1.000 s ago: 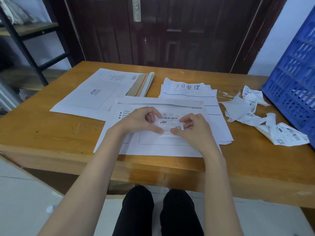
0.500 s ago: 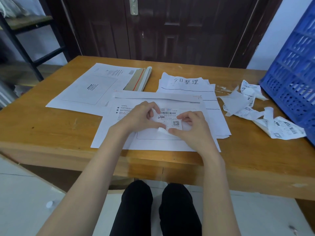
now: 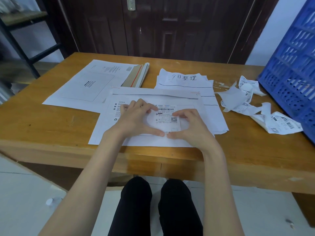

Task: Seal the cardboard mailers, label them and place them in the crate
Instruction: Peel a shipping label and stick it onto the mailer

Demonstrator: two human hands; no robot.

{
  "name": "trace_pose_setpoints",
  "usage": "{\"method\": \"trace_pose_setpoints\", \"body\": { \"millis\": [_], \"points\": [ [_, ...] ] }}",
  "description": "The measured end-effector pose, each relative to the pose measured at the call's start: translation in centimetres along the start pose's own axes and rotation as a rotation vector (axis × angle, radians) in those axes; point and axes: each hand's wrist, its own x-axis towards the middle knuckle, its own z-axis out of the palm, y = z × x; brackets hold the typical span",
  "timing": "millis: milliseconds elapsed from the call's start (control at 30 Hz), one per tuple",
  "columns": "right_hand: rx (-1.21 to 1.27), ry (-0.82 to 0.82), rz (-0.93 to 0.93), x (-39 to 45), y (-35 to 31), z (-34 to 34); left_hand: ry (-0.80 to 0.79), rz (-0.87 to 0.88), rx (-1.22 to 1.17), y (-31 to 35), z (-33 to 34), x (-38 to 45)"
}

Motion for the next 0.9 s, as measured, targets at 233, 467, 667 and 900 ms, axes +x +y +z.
{"method": "trace_pose_setpoints", "body": {
  "millis": [233,467,667,900],
  "points": [
    [0.103,-0.144,0.055,0.2,-0.3,-1.6,0.052,-0.013,-0.045,-0.2,0.5,-0.4],
    [0.138,-0.185,0.056,0.5,-0.1,-2.3,-0.075,-0.022,-0.177,-0.7,-0.3,-0.7],
    [0.355,0.063,0.080,0.1,0.2,-3.1,-0.029,-0.040,-0.620,-1.8,-2.4,-1.6],
    [-0.071,0.478,0.167,0.6,1.6,-3.4,0.487,-0.588,-0.087,-4.4,-3.0,-1.8]
  ]
}}
